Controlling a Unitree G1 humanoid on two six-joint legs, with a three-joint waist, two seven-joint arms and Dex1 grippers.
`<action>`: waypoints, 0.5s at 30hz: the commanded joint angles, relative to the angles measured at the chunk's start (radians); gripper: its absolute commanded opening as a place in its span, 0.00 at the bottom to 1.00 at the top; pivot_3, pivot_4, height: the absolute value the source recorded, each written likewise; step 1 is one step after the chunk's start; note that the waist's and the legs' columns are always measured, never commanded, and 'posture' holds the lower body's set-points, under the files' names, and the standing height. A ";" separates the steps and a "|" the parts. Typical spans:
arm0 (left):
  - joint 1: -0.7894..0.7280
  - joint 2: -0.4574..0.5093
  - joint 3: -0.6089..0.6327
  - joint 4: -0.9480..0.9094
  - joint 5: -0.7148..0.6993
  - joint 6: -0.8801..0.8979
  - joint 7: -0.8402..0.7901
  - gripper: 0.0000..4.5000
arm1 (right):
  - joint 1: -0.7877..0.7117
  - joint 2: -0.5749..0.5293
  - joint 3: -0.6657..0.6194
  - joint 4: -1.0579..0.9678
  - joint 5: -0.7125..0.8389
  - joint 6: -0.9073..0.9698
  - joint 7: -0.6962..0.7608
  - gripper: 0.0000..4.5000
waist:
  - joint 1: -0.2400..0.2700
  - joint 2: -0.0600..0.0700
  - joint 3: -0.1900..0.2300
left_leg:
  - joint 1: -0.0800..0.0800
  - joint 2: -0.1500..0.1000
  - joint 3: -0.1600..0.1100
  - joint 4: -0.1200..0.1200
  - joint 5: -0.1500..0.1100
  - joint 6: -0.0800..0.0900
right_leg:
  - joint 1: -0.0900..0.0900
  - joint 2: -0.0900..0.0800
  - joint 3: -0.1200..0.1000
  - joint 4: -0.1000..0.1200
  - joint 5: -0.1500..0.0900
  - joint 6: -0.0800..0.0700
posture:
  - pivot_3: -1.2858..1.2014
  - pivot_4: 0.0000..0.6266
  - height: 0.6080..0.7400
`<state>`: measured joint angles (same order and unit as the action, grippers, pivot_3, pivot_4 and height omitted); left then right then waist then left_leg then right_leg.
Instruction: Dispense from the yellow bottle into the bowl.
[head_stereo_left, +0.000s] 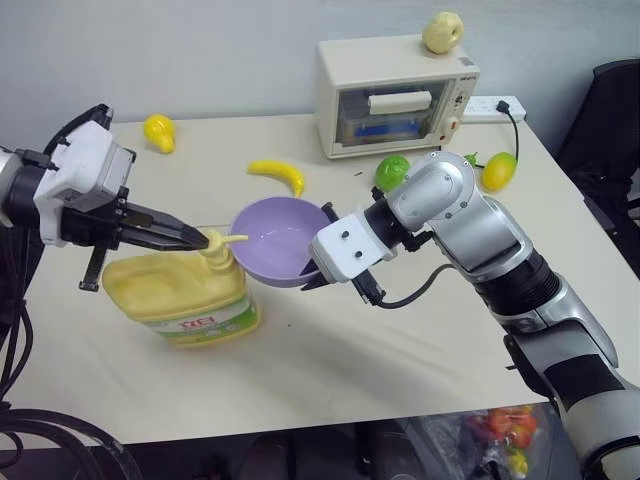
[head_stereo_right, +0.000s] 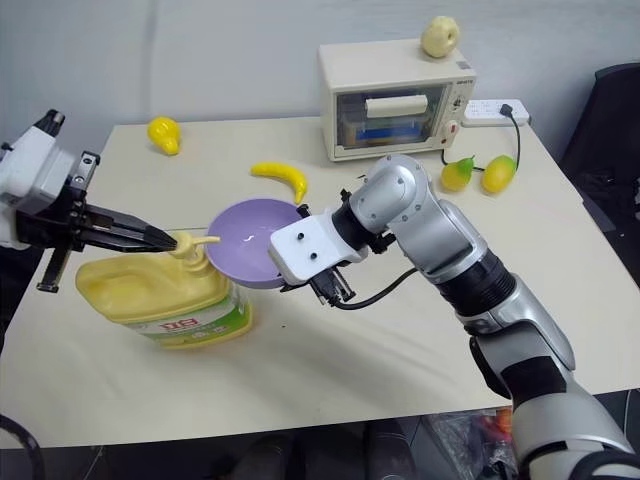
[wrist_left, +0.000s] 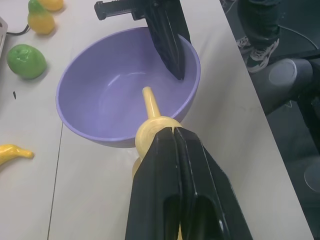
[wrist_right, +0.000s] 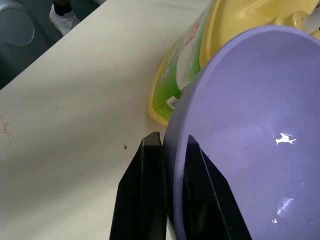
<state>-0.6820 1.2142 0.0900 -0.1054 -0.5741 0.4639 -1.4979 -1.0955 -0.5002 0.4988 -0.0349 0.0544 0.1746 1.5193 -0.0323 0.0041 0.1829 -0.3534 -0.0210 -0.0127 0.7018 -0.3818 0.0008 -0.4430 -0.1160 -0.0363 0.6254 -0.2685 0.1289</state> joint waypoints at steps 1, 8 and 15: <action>0.061 -0.015 -0.104 0.012 0.081 0.014 -0.010 0.01 | -0.039 0.012 -0.005 -0.035 0.014 -0.015 0.018 0.00 | 0.000 0.000 0.000 | 0.000 0.000 0.000 0.000 0.000 0.000 | 0.000 0.000 0.000 0.000 0.000 0.000 | 0.52 0.24 1.00; 0.088 -0.025 -0.125 0.016 0.090 0.024 -0.017 0.01 | -0.038 0.014 -0.003 -0.035 0.017 -0.017 0.021 0.00 | 0.000 0.002 -0.002 | 0.001 0.000 0.000 0.000 0.000 0.000 | 0.001 0.000 0.000 0.001 0.000 0.000 | 0.52 0.24 1.00; 0.090 -0.045 -0.133 0.034 0.098 0.024 -0.012 0.01 | -0.038 0.017 -0.003 -0.032 0.018 -0.016 0.020 0.00 | 0.000 0.004 -0.004 | 0.002 0.000 0.000 0.000 0.000 0.000 | 0.001 0.000 0.000 0.001 0.000 0.000 | 0.52 0.24 1.00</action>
<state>-0.6580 1.1793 0.0891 -0.0868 -0.5739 0.4676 -1.4986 -1.0996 -0.4996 0.5009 -0.0349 0.0547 0.1742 1.5219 -0.0319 0.0084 0.1790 -0.3517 -0.0210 -0.0124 0.7014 -0.3818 0.0008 -0.4419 -0.1160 -0.0359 0.6259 -0.2687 0.1286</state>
